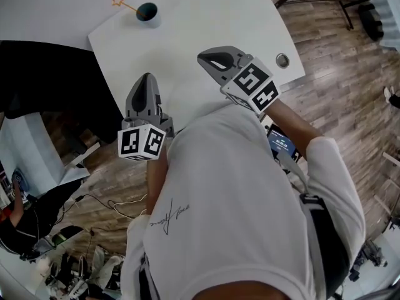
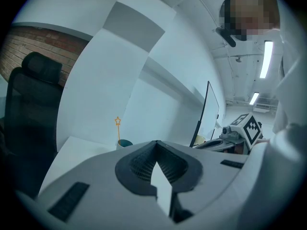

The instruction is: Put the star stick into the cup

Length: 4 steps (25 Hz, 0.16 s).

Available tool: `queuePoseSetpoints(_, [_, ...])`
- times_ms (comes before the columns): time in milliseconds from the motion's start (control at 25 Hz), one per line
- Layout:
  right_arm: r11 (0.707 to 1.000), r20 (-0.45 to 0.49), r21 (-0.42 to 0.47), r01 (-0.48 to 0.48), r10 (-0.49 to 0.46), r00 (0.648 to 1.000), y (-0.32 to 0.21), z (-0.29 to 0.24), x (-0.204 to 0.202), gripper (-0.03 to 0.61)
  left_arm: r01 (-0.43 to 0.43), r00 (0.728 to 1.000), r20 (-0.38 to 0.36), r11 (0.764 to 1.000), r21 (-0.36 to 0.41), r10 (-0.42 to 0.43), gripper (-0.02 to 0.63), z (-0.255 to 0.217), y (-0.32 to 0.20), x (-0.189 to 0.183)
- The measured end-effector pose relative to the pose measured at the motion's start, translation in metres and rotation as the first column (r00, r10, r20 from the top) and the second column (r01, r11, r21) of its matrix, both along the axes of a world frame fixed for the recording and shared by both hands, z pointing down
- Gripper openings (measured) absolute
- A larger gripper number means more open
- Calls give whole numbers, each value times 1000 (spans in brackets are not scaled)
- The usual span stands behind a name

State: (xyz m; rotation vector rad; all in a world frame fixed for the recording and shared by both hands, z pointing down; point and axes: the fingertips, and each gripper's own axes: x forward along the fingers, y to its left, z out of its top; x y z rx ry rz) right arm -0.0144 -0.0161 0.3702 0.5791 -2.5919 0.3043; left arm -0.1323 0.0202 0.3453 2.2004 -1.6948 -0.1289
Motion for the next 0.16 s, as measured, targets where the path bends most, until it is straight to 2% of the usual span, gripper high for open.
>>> queuePoseSetpoints(160, [1000, 1, 2, 4, -4, 1000, 3, -3, -2, 8, 1, 1000, -7, 1000, 7, -1, 8, -3, 2, -2])
